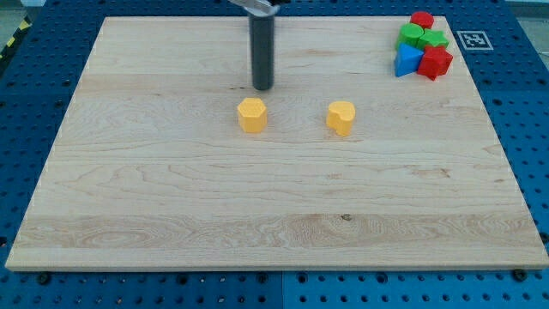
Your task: Move the blue cube diagonally to the yellow heart
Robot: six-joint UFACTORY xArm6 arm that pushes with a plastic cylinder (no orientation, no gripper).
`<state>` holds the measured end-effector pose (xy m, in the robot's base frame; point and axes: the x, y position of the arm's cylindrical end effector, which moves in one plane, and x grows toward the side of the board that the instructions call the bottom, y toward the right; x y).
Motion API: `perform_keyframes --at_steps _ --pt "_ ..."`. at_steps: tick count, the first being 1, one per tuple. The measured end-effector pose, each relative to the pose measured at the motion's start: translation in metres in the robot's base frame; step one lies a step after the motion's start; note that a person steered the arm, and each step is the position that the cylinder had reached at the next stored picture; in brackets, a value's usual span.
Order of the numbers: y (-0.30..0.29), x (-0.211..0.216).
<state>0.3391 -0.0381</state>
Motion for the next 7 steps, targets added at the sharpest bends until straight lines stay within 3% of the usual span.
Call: perform_keyframes --at_steps 2,3,5,7 --pt "-0.070 -0.126" --pt "-0.060 -0.147" --pt "0.063 -0.146" --pt "0.069 -0.144"
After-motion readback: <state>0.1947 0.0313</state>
